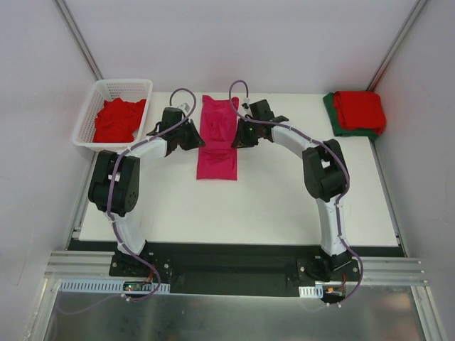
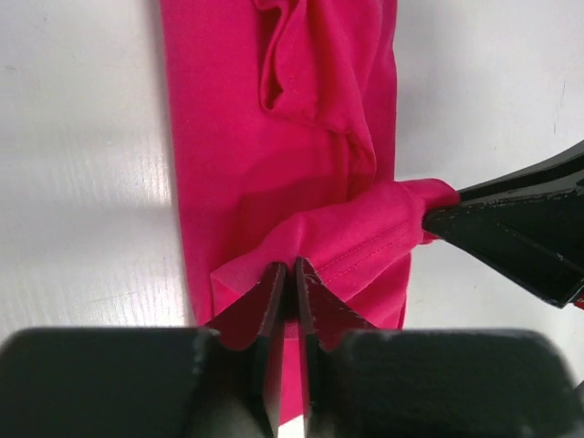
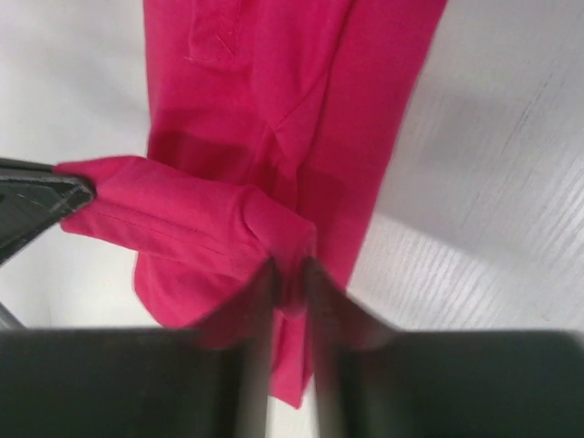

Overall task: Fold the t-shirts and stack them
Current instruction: Fold the folded rectangular tshirt in 1/3 of the way

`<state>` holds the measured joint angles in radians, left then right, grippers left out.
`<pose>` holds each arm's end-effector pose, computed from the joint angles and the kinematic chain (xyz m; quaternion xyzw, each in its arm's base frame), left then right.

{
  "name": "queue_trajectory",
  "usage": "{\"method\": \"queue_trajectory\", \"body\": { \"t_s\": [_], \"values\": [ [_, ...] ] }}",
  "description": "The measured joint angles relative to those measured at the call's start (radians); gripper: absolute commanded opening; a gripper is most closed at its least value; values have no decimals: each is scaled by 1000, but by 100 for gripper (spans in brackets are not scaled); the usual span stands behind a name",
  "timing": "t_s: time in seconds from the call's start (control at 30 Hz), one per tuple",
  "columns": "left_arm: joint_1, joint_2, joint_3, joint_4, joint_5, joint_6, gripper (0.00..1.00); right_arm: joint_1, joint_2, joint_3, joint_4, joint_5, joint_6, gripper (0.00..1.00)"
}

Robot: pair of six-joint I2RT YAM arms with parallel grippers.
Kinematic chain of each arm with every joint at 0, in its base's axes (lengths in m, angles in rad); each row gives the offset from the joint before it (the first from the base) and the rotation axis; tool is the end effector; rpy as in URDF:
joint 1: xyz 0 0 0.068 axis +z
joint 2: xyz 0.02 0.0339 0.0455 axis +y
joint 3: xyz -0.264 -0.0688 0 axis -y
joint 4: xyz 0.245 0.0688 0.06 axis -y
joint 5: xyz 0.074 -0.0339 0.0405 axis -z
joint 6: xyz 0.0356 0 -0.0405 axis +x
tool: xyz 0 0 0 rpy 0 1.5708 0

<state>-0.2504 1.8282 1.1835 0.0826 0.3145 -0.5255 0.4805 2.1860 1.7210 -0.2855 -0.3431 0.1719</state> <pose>0.3948 -0.1123 0.2120 -0.0436 0.8669 -0.3075 0.3899 0.4351 0.2403 0.1995 -0.2061 0.8824 0.2742 0.3220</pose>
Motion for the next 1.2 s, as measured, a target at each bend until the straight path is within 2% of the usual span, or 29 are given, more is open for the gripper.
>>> {"method": "queue_trajectory", "body": {
  "t_s": [0.07,0.1,0.17,0.2,0.3,0.53,0.7,0.73,0.83,0.87,0.9,0.93,0.97,1.0,1.03,1.2],
  "values": [
    [3,11,0,1,-1,8,38,-1,12,1,0,-5,-6,49],
    [4,15,0,2,-1,6,57,-2,15,1,0,-5,-5,50],
    [10,23,0,3,-3,13,69,-5,19,1,-1,-6,-12,52],
    [10,24,0,3,-5,13,80,-6,19,1,-1,-6,-14,53],
    [10,25,2,5,-10,15,94,-12,19,1,4,-6,-25,54],
    [11,-4,-3,2,-31,19,99,-31,-13,-34,6,-4,-51,54],
    [17,-139,-56,-4,-34,19,99,-46,-134,-143,7,2,-68,55],
    [17,-175,-72,-3,-34,19,96,-48,-166,-172,13,4,-70,55],
    [16,-276,-125,-1,-24,18,74,-49,-270,-262,17,12,-73,54],
    [16,-303,-143,0,-16,19,41,-49,-295,-283,21,15,-73,53],
    [16,-325,-160,3,-8,19,24,-49,-326,-310,25,18,-72,49],
    [14,-338,-172,4,0,14,7,-48,-355,-335,27,21,-72,35],
    [9,-348,-187,10,5,21,0,-48,-381,-360,30,23,-71,22],
    [4,-350,-201,14,15,18,0,-48,-405,-383,34,25,-73,9],
    [-6,-349,-212,18,22,18,0,-48,-426,-406,34,29,-72,1],
    [-80,-291,-240,81,68,10,0,-48,-523,-513,22,51,-65,1]
  ]
}}
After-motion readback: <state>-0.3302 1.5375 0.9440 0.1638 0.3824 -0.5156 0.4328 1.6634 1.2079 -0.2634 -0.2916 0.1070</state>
